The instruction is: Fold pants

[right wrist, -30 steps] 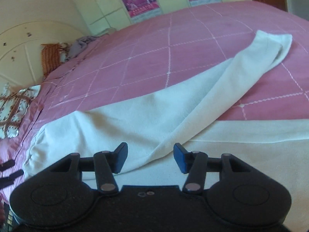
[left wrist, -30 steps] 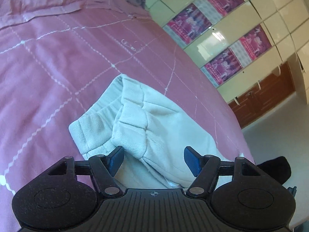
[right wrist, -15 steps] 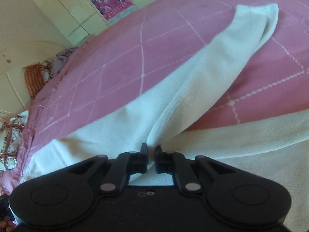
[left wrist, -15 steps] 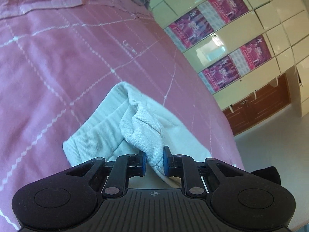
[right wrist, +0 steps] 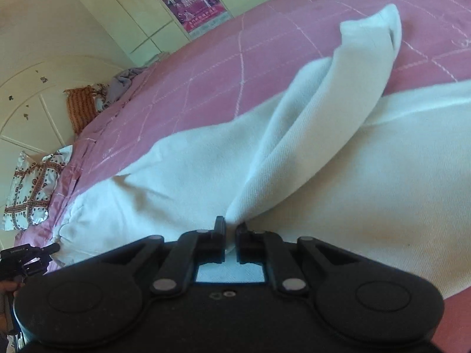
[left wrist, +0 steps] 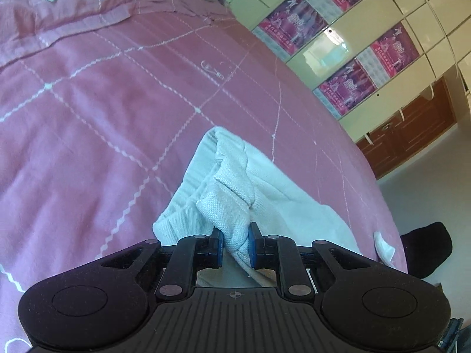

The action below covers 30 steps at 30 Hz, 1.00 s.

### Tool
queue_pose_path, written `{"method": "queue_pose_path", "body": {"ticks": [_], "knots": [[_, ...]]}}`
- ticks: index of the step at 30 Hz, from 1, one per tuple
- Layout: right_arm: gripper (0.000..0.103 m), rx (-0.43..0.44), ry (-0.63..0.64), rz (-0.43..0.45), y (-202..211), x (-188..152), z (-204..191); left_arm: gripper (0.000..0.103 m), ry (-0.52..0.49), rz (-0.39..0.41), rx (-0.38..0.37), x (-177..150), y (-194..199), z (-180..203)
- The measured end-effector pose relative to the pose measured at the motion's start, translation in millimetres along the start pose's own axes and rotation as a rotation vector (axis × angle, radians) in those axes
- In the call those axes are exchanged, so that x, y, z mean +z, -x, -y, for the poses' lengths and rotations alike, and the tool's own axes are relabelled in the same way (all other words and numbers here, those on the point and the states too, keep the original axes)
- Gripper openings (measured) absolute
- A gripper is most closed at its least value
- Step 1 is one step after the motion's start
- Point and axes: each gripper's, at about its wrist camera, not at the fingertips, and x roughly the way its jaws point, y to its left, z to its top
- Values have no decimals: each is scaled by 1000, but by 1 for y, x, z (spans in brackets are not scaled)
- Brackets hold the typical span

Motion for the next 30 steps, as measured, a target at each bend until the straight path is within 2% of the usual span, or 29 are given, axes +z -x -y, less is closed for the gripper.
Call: {"method": "queue_pose_path", "body": {"ticks": [2,4,7,11,12,13,16,18,20,22,23,24,27,30], "knots": [[6,11,21,8,8,-1,-8,17,-17,-15,17,-1,0,-5],[6,-6,20,-9,5,-7,-7,16,-52,-63,72,-10,-8,-11],[6,-35,-33,-62,-10,-26,8,17,-18,-43,63,-16,-7,-19],[11,-16,-13,-52,1,-24,9,17,-51,-42,98,-18,0,-10],[21,-20,-9,-56,5,-20,9,17,-57,-40,114,-17,4,-6],[26,-35,0,-39,13,-15,8,23,-73,-32,142,-17,11,0],[32,-83,69,81,43,7,4,38,-166,48,257,-19,35,23],[34,-151,77,113,47,29,7,42,-188,69,254,-18,40,34],[37,-216,80,138,40,53,13,47,-215,45,272,-20,30,45],[56,-289,84,129,22,76,19,52,-263,-10,339,-25,9,51],[56,-326,87,94,9,87,21,53,-277,-46,354,-30,-3,52],[55,-356,83,69,-2,94,25,53,-278,-75,365,-36,-15,50],[5,-378,88,36,-7,99,40,57,-240,-65,353,-45,-19,40],[3,-352,119,98,32,81,42,58,-188,-54,308,-49,-12,29]]}}
